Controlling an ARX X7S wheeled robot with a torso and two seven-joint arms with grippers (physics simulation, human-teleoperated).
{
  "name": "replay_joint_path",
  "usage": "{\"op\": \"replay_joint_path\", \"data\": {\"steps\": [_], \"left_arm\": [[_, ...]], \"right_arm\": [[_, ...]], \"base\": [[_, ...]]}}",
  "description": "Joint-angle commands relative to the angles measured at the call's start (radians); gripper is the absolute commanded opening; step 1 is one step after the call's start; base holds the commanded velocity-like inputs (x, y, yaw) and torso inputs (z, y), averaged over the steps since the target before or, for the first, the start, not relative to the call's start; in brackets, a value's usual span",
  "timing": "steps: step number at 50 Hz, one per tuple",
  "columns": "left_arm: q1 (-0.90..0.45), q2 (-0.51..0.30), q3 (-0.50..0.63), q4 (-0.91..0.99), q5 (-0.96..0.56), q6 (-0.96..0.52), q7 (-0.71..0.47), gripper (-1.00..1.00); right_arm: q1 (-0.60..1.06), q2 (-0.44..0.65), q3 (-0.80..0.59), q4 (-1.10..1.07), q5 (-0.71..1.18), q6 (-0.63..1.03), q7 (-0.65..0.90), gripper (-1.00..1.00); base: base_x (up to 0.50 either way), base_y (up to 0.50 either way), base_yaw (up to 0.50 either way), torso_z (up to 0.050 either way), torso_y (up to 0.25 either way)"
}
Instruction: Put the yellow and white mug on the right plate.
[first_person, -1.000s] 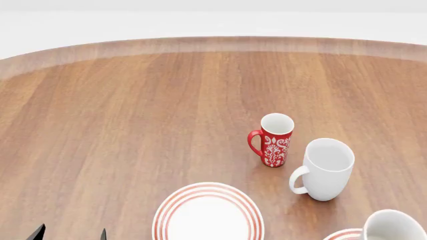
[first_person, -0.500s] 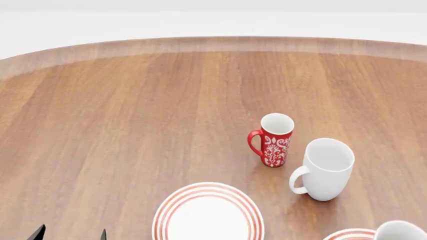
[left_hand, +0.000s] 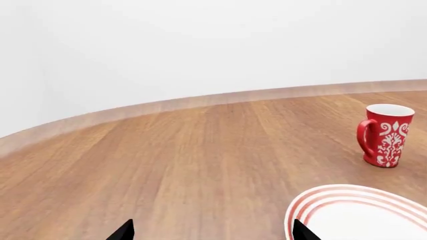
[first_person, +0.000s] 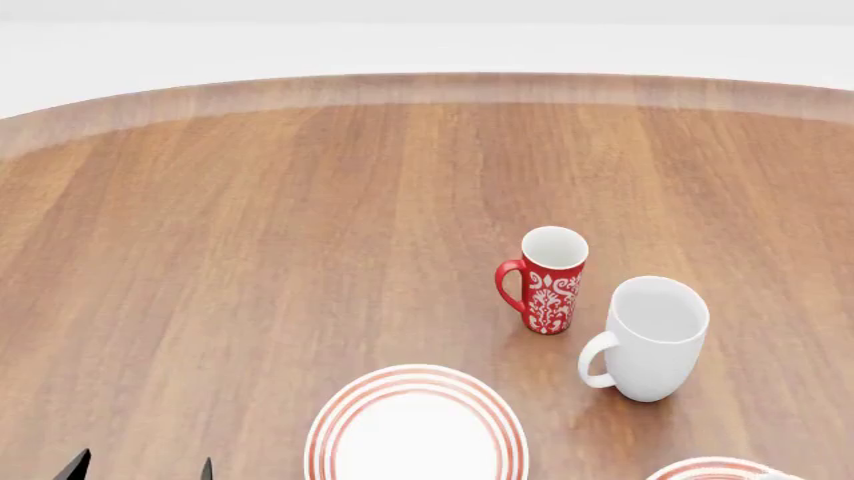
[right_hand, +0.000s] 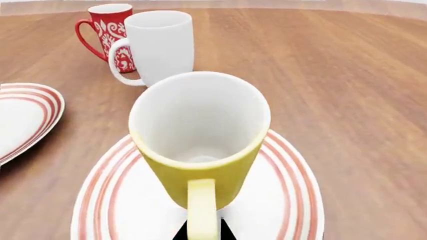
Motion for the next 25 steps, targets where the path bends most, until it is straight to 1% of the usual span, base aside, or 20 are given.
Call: {"op": "replay_joint_path", "data": {"steps": [1,25], "left_arm": [[0.002,0.016,-0.021,0.005,0.016,0.001,0.021,1.00],[0.000,0.012,-0.015,0.005,0.011,0.002,0.015,1.00]], "right_arm": [[0.028,-0.029,0.006,0.071,-0.057,-0.017,-0.024,-1.00],[0.030,-0.029,-0.006,0.085,-0.071,-0.021,-0.028,-1.00]], "base": [[0.00,0.00,0.00,0.000,0.000],[0.00,0.00,0.00,0.000,0.000]]}}
